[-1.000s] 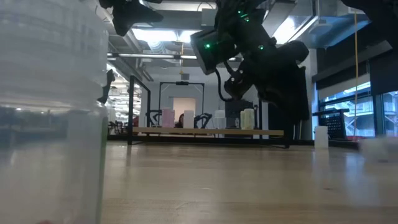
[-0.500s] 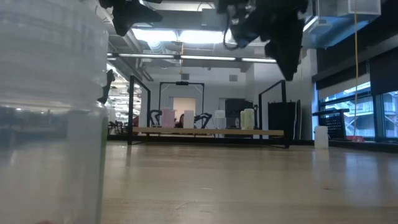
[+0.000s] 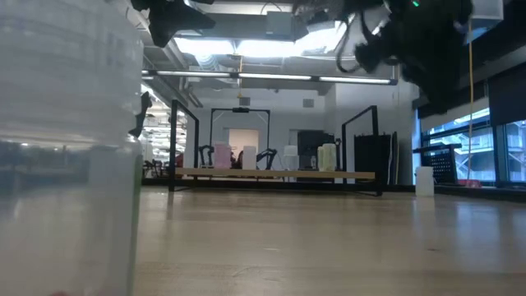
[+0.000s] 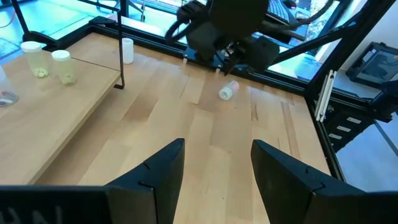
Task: Pick and place medicine bottles onto shelf by color
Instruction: Put the top transparent pill bottle on the shelf aligned with the other transparent pill bottle
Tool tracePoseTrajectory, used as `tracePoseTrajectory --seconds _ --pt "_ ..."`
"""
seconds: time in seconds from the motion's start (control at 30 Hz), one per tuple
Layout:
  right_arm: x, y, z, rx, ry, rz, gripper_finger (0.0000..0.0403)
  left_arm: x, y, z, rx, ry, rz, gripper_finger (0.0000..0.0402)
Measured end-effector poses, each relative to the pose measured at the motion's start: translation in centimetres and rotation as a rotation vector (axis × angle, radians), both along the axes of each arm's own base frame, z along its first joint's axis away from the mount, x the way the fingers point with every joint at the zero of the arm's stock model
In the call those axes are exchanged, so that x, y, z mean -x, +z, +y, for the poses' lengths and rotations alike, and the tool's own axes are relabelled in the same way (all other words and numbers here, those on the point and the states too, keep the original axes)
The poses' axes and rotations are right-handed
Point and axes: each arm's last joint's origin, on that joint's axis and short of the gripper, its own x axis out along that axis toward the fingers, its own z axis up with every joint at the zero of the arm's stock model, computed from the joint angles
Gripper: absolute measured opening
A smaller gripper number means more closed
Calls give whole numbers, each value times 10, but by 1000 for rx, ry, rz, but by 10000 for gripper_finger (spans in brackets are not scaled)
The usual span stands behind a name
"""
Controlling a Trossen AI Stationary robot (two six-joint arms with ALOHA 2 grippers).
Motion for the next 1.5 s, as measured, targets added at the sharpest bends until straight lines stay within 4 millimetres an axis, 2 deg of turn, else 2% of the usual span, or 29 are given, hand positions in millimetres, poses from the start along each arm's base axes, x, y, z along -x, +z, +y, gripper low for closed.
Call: tracePoseTrajectory --seconds 0.27,0.57,0.87,1.13,1.5 --pt "19 -32 10 -49 -108 132 248 0 0 1 -10 33 -3 180" --pt "20 -62 15 -113 -142 70 248 0 1 1 -6 36 -9 180" --pt "29 -82 19 -128 -175 104 248 0 1 1 -3 36 -10 180" --pt "33 -88 34 -163 -165 105 248 0 1 2 -3 39 -10 180" --pt "36 -90 47 -81 -105 83 248 -1 1 6 -3 58 -9 180"
